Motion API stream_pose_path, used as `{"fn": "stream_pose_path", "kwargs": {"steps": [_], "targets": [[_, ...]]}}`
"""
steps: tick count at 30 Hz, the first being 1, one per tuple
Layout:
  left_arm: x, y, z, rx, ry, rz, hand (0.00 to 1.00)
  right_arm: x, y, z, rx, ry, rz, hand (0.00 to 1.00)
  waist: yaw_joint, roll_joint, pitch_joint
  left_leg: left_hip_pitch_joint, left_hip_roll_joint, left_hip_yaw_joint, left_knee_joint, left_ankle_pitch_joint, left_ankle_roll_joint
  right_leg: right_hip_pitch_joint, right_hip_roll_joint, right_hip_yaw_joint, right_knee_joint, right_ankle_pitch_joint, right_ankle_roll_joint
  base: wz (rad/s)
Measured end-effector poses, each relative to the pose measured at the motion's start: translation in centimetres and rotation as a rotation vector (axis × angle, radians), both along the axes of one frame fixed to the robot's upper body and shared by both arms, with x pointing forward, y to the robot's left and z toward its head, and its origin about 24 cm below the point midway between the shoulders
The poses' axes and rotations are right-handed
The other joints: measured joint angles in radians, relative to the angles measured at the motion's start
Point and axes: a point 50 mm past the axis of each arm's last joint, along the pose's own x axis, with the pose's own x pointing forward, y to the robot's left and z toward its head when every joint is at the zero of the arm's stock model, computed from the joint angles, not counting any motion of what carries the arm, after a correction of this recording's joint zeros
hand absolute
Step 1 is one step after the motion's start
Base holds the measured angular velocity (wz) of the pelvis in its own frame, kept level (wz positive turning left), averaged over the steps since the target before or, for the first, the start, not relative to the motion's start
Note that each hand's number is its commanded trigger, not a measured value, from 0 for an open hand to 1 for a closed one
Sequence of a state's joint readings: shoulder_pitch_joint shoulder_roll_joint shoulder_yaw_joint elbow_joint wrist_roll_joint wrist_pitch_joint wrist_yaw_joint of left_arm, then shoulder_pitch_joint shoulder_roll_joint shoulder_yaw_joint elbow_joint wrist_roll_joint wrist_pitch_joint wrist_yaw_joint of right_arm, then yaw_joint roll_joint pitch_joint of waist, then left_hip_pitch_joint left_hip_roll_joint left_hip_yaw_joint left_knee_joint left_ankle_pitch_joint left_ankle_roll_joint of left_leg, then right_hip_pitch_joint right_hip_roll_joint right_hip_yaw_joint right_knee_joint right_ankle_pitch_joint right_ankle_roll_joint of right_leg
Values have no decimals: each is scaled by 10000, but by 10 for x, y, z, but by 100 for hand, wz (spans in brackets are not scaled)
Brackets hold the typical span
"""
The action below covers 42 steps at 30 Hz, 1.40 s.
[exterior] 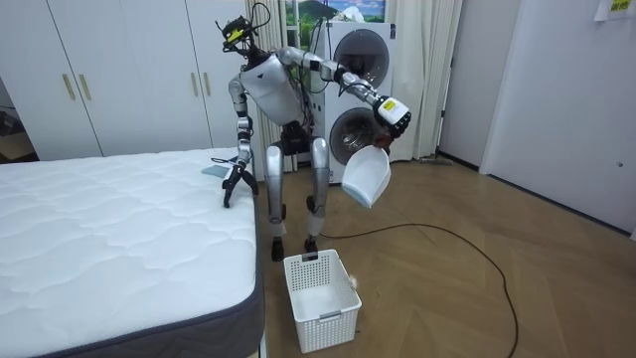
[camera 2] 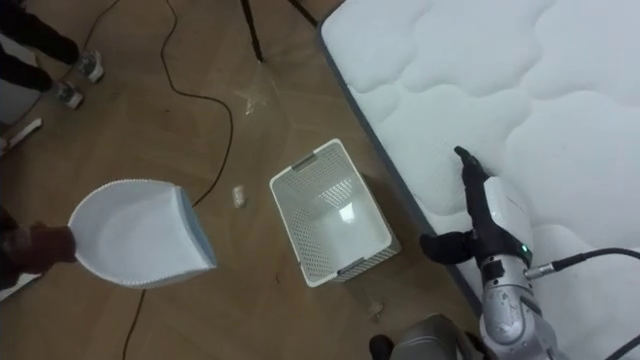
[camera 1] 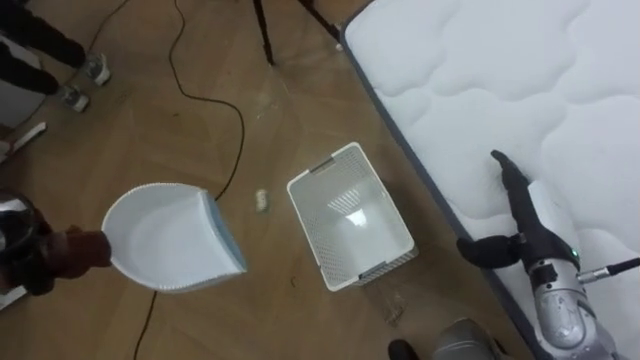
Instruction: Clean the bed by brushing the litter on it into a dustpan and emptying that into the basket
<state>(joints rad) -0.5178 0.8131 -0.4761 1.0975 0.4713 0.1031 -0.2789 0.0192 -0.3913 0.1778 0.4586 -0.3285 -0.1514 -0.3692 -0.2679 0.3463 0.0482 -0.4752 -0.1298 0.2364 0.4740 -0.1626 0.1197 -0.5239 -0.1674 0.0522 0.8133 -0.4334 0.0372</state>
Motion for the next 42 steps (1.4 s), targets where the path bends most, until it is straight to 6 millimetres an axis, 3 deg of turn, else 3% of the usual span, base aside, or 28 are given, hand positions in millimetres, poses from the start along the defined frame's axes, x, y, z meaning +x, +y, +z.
{"fn": "stream_pose_path", "kwargs": {"steps": [7, 15, 22, 24, 28, 30, 31, 33, 34, 36, 39, 42], "targets": [[2, -1, 1, 118, 68, -115, 100, 1, -1, 2, 41, -104, -57, 0, 6, 38, 59, -114, 45, -2, 48, -13, 17, -56, 9, -65, 5, -24, 23, 4], [26, -14, 19, 171, -677, -787, 100, -1, -5, 1, -50, 67, -34, 0, -112, 14, 86, -168, 124, 108, 75, -24, 44, 13, 9, -186, -51, -25, 25, 7], [40, -34, 25, 237, -1261, -1846, 100, -1, 0, 0, -158, 103, 268, 0, -308, -90, 170, -182, 140, 133, 37, -25, 45, 39, -5, -261, -156, -28, 13, 1], [44, -42, 27, 285, -1591, -2267, 100, -2, -1, 1, -216, 25, 381, 0, -260, -169, 232, -182, 194, 255, 107, -46, 74, 20, -7, -254, -165, -24, 8, -2], [47, -57, 27, 307, -2134, -3184, 100, -6, -1, -3, -197, 120, 401, 0, -214, -339, 261, -105, 262, 292, 98, -55, 81, 157, 13, -323, -302, 5, -42, -2], [45, -77, 23, 171, -2512, -4200, 100, -11, -2, -8, -162, 378, 416, 0, -36, -617, 263, 102, 341, 294, 81, -149, 10, 330, 109, -272, -429, 19, -66, -14], [42, -82, 20, 86, -2626, -4459, 100, -12, -3, -10, -162, 452, 417, 0, 23, -676, 247, 154, 374, 295, 73, -167, -4, 359, 144, -270, -499, 35, -88, -23], [23, -98, 8, -406, -3093, -5219, 100, -20, -1, -19, 171, 885, 371, 0, 423, -1221, 110, 421, 508, 304, 14, -258, -130, 519, 409, 86, -697, 107, -145, -59], [10, -104, -2, -847, -3201, -5322, 100, -25, 1, -23, 508, 1086, 231, 0, 742, -1448, -28, 459, 663, 174, 33, -339, -259, 592, 627, 192, -940, 254, -228, -69], [-4, -116, -16, -1585, -3294, -5301, 100, -34, -3, -29, 861, 1368, -184, 0, 869, -1565, -126, 584, 865, -120, 7, -373, -326, 1051, 882, 23, -1595, 510, -296, -17], [-20, -134, -32, -2854, -3567, -5085, 100, -52, -18, -39, 1217, 1753, -1348, 0, 1185, -1915, -307, 974, 1004, -277, -96, -422, -394, 1700, 1056, -16, -2252, 704, -312, -3], [-17, -148, -20, -4295, -5029, -4782, 100, -61, -25, -39, 1441, 1398, -2319, 0, 1552, -2128, -374, 1276, 1054, -425, -315, -422, -397, 2133, 1136, -55, -2760, 930, -301, -4]]}}
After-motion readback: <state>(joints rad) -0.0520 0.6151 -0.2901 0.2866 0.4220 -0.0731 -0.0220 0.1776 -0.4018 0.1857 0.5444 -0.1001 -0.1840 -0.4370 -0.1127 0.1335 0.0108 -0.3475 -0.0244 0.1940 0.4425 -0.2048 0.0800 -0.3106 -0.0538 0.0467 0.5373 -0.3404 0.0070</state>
